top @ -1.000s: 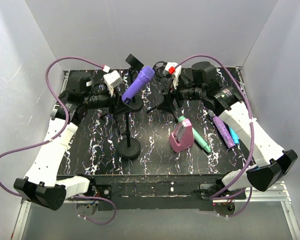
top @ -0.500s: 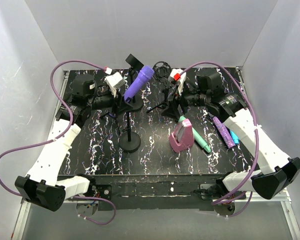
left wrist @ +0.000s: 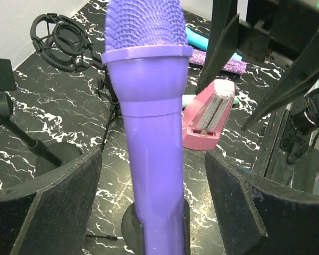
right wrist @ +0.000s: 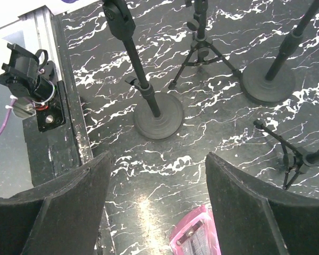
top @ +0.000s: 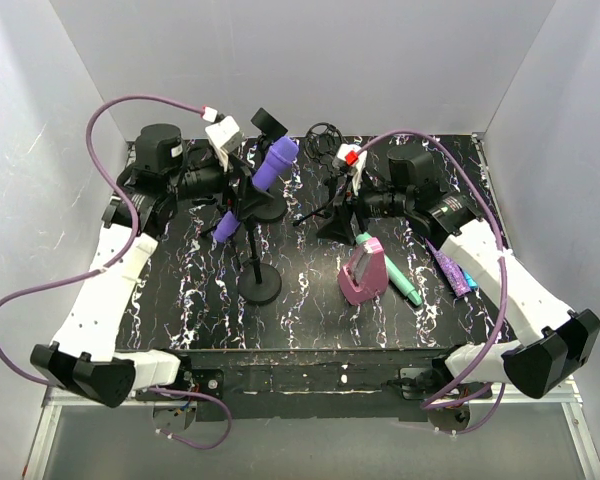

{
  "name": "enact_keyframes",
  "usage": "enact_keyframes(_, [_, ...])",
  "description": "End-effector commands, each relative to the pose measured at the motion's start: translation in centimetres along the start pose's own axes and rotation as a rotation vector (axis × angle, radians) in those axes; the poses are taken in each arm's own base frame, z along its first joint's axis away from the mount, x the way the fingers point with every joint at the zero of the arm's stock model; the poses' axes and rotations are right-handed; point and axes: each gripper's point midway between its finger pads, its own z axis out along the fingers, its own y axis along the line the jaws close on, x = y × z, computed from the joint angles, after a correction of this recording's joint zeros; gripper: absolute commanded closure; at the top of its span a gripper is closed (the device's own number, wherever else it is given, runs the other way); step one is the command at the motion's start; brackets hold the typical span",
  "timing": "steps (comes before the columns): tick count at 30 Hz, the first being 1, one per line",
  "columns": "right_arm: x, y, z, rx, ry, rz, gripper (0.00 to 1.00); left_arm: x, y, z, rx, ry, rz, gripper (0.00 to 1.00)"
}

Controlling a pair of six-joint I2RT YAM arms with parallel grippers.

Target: Remove the microphone from the stand

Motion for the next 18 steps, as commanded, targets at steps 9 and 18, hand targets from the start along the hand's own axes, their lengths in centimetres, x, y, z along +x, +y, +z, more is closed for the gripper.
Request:
enact_keyframes(9, [-4.1,1.5,1.5,-0.067,-0.244,-0.119,0.23,-1.8,1.4,2.5,0.037,0.023,-0.1,0.34])
enact_keyframes(18, [-5.3,4.4,7.1,-0.168,-0.367,-0.119,0.22,-1.9,-0.4,1.8,0.102,0.065,-0.2,0.81])
